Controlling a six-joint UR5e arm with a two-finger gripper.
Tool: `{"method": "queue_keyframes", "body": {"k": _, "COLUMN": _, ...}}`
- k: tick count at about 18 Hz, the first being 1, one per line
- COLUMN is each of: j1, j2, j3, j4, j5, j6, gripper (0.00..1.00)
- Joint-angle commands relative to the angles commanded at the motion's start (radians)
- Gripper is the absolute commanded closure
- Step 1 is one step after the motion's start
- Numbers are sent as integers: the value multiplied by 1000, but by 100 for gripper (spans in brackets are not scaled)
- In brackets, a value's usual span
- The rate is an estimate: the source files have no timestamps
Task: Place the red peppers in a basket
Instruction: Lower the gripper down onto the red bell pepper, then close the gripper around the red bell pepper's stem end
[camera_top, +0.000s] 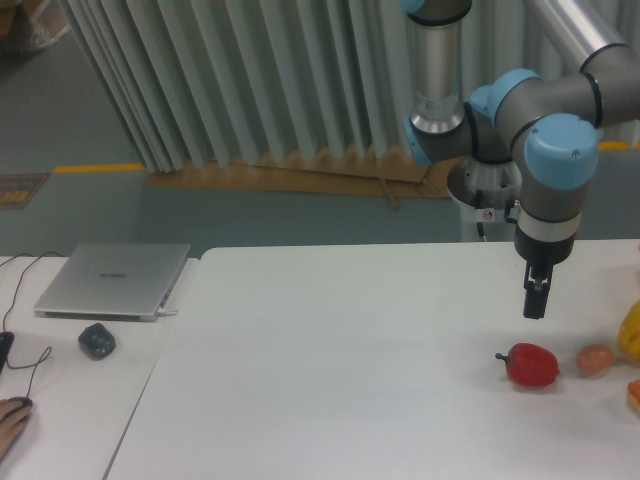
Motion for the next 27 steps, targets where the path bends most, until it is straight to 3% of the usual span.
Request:
{"method": "queue_keyframes", "body": {"k": 9, "j1": -28, "j2": -37, "j3": -26, "j4": 169, "j5": 2, "j6": -25, "gripper": 0}}
{"method": "queue_keyframes", "body": {"k": 12, "j1": -35, "j2": -48, "j3": -31, "j4": 184, "j5": 2, "j6": -16, "gripper": 0}}
{"method": "queue_keyframes", "body": {"k": 16, "j1": -38, "j2": -55, "j3": -84, "j4": 281, "j5": 9, "j6": -12, "gripper": 0}}
{"method": "queue_keyframes", "body": {"k": 27, "j1": -37, "j2": -71, "j3": -100, "j4": 288, "j5": 44, "j6": 28, "gripper": 0}}
